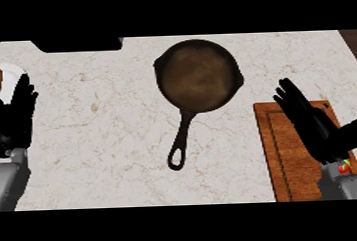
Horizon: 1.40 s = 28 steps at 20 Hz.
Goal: Pick the tomato from the cutting board and place it in the pan
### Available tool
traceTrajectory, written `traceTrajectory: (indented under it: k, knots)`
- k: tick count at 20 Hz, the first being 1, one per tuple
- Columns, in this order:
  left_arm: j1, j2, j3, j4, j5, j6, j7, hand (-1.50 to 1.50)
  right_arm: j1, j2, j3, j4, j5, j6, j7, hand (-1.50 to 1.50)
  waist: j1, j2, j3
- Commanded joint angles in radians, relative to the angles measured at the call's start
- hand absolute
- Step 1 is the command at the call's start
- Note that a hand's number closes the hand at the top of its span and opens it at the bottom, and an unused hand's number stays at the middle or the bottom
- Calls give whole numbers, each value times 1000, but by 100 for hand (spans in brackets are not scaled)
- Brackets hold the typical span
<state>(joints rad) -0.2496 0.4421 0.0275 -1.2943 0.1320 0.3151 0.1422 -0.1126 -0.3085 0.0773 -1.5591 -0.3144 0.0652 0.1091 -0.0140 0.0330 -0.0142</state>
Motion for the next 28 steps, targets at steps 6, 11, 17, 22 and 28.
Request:
traceTrajectory:
  k: [6, 11, 17, 22, 28]
  knots:
    - [193, -11, -165, -143, -87, -114, -87, 0, -111, -205, -320, 79, -230, 165, -8, -150, 28, -37, 16]
    - [222, -5, -161, -149, -58, -141, -63, 0, 115, -332, -420, 155, -42, -19, 87, -150, -7, -39, 14]
    - [269, -52, -223, -233, -110, -93, -33, 0, 255, -572, -377, 179, 142, 228, -70, -150, 3, -37, 16]
    - [282, -46, -215, -258, -118, -108, -25, 0, 214, -692, -381, 221, 138, 407, -83, -150, 17, -34, 14]
    - [290, -67, -233, -285, -148, -104, -6, 0, 79, -699, -254, 131, 133, 523, 53, -150, 29, -32, 14]
